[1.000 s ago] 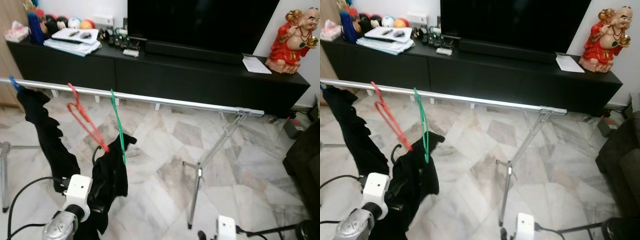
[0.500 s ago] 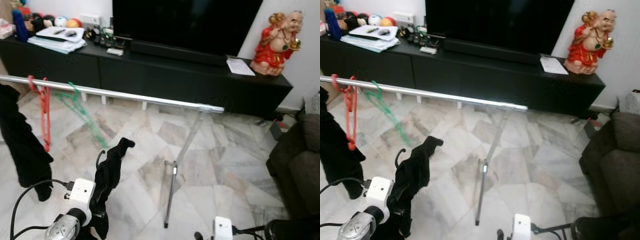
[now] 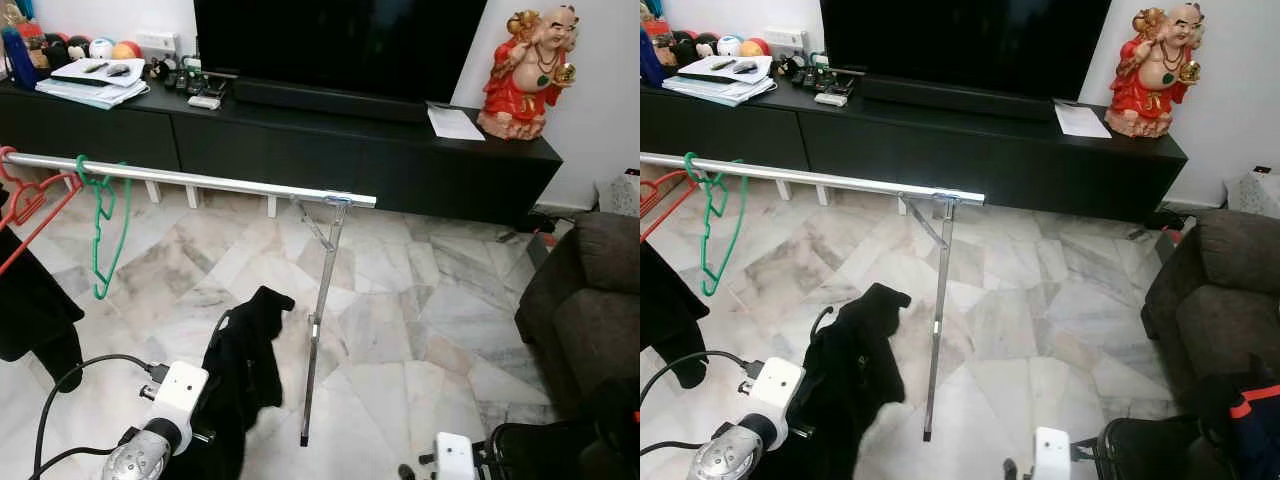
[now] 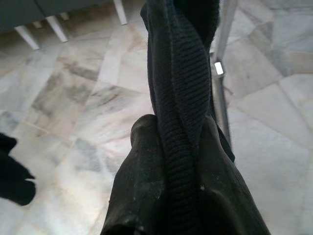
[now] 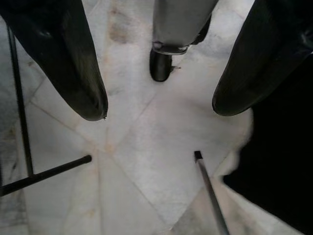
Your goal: Hang hanger
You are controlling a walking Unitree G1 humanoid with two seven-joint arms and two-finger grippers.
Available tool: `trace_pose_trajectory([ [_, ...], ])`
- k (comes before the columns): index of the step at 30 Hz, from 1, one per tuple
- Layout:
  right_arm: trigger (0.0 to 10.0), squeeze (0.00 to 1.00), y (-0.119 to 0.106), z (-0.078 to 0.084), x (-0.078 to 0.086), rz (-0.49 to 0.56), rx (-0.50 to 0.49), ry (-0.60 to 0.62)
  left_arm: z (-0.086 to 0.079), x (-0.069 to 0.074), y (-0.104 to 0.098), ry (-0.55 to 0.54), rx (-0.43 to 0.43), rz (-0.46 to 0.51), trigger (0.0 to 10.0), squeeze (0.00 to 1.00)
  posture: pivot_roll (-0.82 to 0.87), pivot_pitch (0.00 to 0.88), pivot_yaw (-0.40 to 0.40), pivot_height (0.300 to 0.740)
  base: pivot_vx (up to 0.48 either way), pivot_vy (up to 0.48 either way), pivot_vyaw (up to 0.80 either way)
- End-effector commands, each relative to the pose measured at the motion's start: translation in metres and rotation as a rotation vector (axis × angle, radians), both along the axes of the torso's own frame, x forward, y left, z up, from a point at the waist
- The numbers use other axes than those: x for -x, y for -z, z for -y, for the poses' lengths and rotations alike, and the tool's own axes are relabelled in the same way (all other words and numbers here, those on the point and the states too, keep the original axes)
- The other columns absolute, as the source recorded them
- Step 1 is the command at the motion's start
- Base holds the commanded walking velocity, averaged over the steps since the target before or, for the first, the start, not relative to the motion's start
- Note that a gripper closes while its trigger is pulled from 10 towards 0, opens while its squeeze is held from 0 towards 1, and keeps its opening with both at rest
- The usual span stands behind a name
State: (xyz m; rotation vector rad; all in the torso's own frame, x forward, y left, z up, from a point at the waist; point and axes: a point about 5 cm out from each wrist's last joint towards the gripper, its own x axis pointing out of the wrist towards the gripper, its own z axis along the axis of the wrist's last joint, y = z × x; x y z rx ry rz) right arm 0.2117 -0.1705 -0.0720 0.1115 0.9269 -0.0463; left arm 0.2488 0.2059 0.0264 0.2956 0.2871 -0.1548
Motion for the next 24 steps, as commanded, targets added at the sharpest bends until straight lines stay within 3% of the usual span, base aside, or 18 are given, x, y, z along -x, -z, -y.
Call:
trace_pose_trajectory([
  [1, 10.0, 0.00, 0.001, 0.004, 0.002, -0.010, 0.009, -0.001, 0.003, -0.003, -0.005, -0.001, -0.015, 0.029, 10.0, 0.00, 0.05, 0.105, -0.081, 0.740, 0.000, 0.000, 0.00],
  [9, 10.0, 0.00, 0.000, 0.005, 0.001, -0.009, 0.013, -0.008, 0.009, -0.008, -0.005, -0.027, -0.004, 0.039, 10.0, 0.00, 0.05, 0.107, -0.094, 0.740, 0.000, 0.000, 0.00],
  [13, 10.0, 0.00, 0.000, 0.006, 0.001, -0.007, 0.015, -0.015, -0.001, -0.015, -0.010, -0.138, 0.042, 0.066, 10.0, 0.00, 0.05, 0.107, -0.098, 0.740, 0.000, 0.000, 0.00],
  [15, 10.0, 0.00, 0.000, 0.006, 0.000, -0.001, 0.016, -0.018, -0.005, -0.018, -0.013, -0.185, 0.068, 0.085, 10.0, 0.00, 0.05, 0.106, -0.100, 0.740, 0.251, 0.000, 0.00],
  [24, 10.0, 0.00, -0.001, 0.008, 0.000, 0.005, 0.029, -0.026, -0.005, -0.022, -0.018, -0.208, 0.085, 0.110, 10.0, 0.00, 0.05, 0.106, -0.098, 0.740, 0.319, 0.000, 0.11],
])
